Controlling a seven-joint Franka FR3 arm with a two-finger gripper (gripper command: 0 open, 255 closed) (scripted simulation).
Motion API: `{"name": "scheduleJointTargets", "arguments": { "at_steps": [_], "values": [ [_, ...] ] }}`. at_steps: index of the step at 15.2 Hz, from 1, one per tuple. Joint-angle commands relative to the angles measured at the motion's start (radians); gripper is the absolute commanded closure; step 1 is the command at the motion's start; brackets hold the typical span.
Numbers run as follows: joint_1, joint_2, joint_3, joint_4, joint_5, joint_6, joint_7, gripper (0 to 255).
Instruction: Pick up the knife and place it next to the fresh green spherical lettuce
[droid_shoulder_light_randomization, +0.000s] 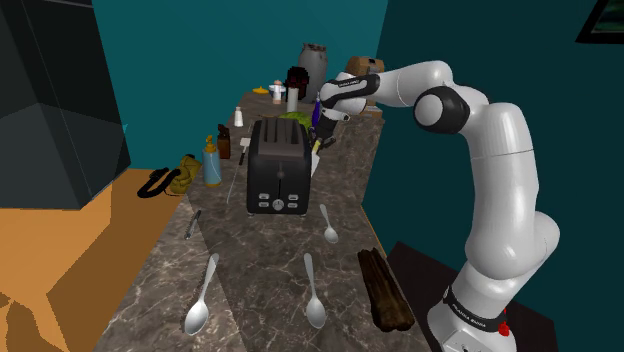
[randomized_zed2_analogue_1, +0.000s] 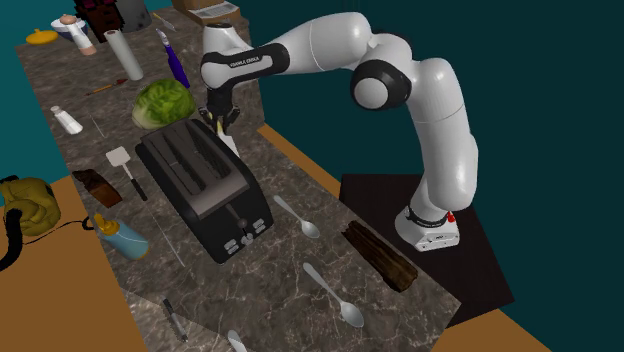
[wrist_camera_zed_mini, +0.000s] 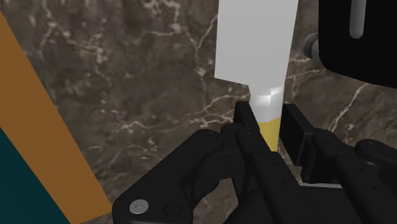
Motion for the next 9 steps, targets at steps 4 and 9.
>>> {"name": "scheduleJointTargets", "arguments": {
  "at_steps": [4, 9],
  "values": [
    [-0.001, 0.022, 0.003, -0.032, 0.007, 0.053, -0.014, 255],
    [-0.002, 0.038, 0.005, -0.051, 0.012, 0.087, -0.023, 255]
  ]
}}
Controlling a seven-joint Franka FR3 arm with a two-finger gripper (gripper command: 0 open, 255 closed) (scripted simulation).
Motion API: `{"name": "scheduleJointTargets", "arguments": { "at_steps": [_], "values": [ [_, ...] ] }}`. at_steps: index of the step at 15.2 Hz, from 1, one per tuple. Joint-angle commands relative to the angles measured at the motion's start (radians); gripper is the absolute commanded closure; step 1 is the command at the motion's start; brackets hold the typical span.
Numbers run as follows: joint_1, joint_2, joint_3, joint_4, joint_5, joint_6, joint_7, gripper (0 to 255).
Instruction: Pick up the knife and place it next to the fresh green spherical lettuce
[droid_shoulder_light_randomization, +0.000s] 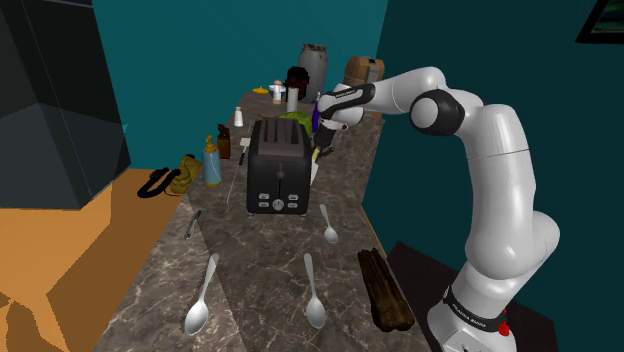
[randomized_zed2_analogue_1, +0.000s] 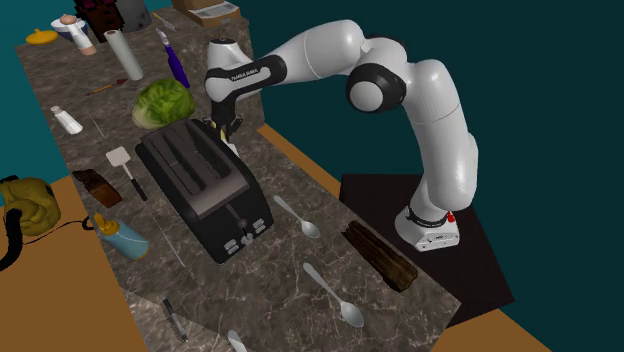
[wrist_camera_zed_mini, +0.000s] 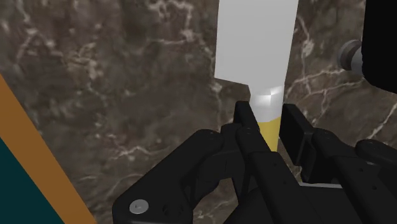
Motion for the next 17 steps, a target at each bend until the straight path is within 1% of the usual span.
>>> {"name": "scheduleJointTargets", "arguments": {
  "at_steps": [1, 5, 6, 11, 15, 17],
  "values": [
    [0.0, 0.001, 0.0, -0.004, 0.001, 0.005, -0.002, 255],
    [0.0, 0.001, 0.0, -0.004, 0.001, 0.005, -0.002, 255],
    [0.0, 0.001, 0.0, -0.004, 0.001, 0.005, -0.002, 0],
    [0.0, 0.001, 0.0, -0.004, 0.001, 0.005, -0.002, 0],
    [-0.013, -0.068, -0.007, 0.01, -0.006, -0.08, 0.003, 0],
    [-0.013, -0.068, -0.007, 0.01, -0.006, -0.08, 0.003, 0]
  ]
}}
